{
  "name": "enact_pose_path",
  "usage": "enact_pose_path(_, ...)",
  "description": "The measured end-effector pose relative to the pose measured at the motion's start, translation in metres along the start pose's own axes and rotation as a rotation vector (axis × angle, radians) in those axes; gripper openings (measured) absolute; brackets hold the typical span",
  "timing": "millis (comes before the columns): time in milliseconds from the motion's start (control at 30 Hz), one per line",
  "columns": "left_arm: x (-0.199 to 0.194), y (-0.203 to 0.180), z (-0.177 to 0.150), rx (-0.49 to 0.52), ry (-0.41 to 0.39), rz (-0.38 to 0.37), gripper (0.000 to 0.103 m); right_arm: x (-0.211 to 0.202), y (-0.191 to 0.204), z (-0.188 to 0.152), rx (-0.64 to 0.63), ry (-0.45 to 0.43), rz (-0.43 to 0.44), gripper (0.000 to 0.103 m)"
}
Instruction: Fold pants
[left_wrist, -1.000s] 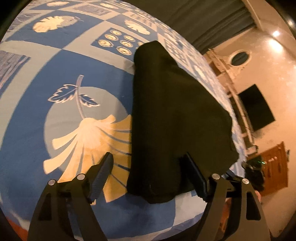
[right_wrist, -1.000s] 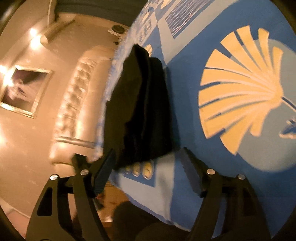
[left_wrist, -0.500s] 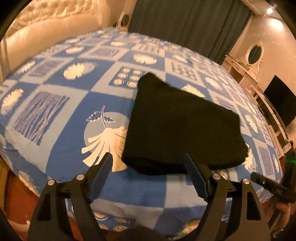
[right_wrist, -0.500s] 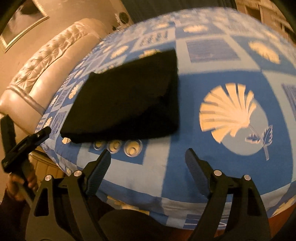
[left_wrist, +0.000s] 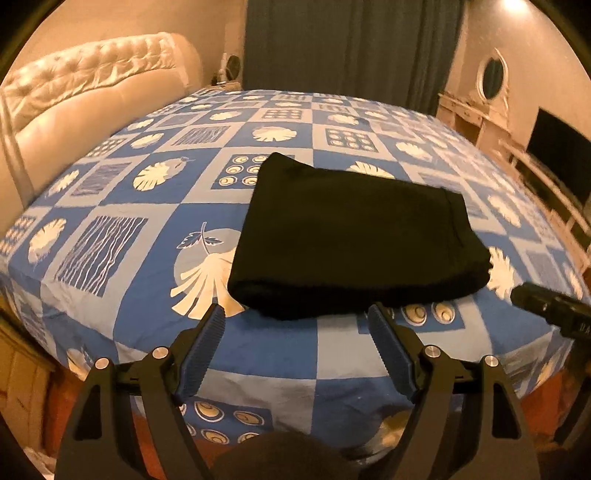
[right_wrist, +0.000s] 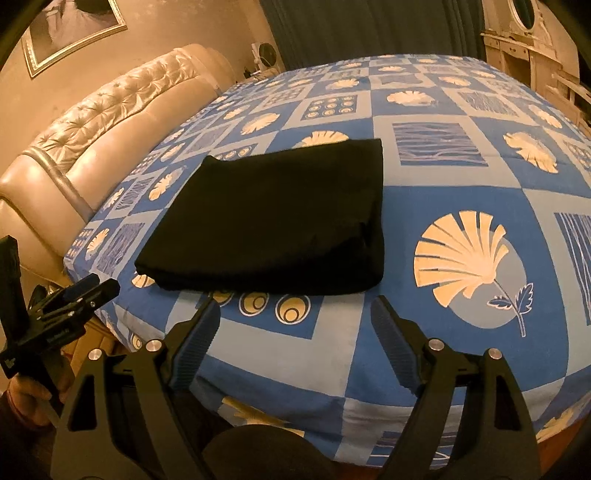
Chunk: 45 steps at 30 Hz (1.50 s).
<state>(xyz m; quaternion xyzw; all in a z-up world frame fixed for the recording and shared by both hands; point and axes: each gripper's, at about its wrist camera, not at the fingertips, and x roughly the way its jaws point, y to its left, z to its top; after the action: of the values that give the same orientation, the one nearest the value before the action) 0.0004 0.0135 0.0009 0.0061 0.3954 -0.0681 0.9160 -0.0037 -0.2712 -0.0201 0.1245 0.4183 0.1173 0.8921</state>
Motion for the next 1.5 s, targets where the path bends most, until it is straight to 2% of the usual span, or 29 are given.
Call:
enact_pose_path(467,0.002,-0.006,-0.001,0.011,-0.016,-0.007,0.078,0.005,0.001,-0.004,-0.011,0.015,0.006,0.084)
enact_pose_path(933,-0.002,-0.006,0.003,0.011,-0.033,0.039,0.078,0.01,0.003,-0.007,-0.026,0.034,0.009,0.084)
enact_pose_path(1500,0.001,-0.007,0.001,0.014,-0.018,0.046,0.078,0.012,0.0,-0.008,-0.022,0.035,0.005,0.084)
